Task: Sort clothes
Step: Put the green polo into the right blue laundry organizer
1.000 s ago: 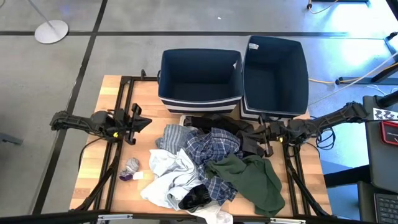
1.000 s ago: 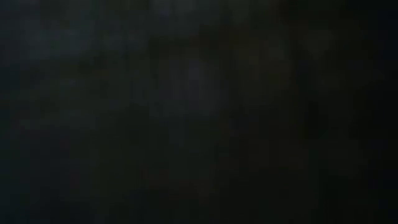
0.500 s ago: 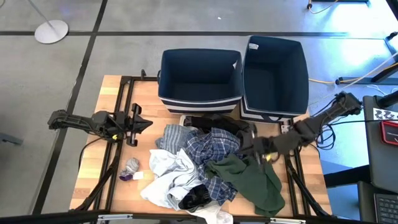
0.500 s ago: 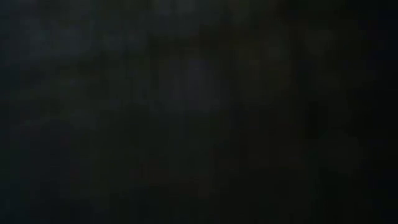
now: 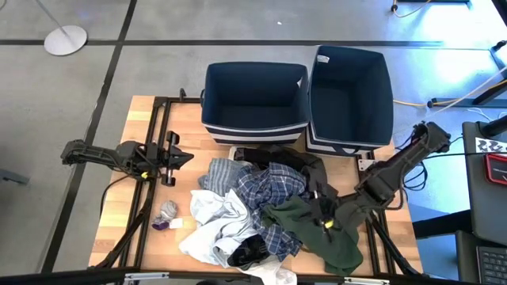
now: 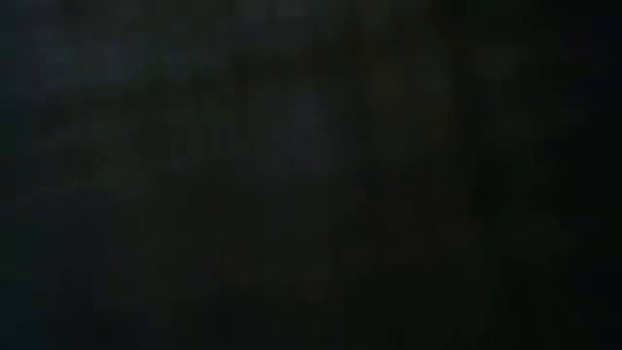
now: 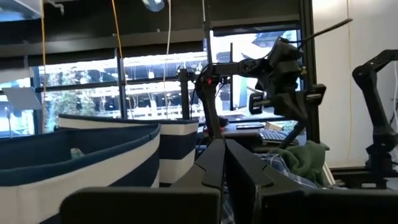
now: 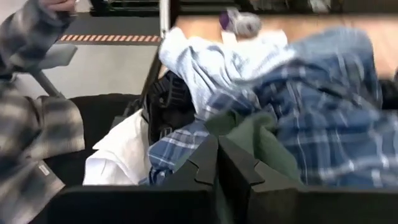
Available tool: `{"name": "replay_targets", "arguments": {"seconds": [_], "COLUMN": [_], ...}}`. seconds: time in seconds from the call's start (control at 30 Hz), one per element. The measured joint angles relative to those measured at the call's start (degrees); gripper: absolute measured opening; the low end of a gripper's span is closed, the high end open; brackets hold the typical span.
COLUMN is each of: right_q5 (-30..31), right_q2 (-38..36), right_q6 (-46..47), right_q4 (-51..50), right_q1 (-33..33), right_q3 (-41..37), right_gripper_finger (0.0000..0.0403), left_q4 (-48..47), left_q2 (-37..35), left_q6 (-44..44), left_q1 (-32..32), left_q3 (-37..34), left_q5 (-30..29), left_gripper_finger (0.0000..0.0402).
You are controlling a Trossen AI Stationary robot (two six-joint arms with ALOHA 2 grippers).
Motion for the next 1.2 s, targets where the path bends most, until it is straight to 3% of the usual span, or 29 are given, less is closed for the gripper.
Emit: {"name": "replay_targets", "arguments": {"seconds": [0.13, 0.43, 0.6, 0.9, 1.2], "right_q5": [-3.5, -5.7, -8.2, -9.0, -6.2], "right_q2": [-0.6, -2.2, 1.4, 9.5, 15.2], "right_q6": [4.6, 9.7, 10.9, 11.5, 12.3], "right_q4": [-4.6, -10.2, -10.4, -11.6, -13.4], "right_q1": [-1.5, -1.7, -1.7, -0.4, -0.6], "right_q3": [0.0, 0.0, 0.0, 0.0, 0.1], "right_gripper_finger": [0.0064, 0.0224, 0.0287, 0.0305, 0.0282], "left_q4": [0.0, -0.9, -0.9, -1.5, -1.5], "left_q2": [0.0, 0.0, 0.0, 0.0, 0.0], "left_q6": [0.6, -2.3, -3.2, -3.5, -3.5], "left_q1": [0.0, 0.0, 0.0, 0.0, 0.0], "left_q3": [0.0, 0.0, 0.0, 0.0, 0.0], "left_q5": [0.0, 0.0, 0.0, 0.0, 0.0], "left_gripper_finger": [0.0004, 0.0004, 0.0004, 0.0004, 0.0004]}}
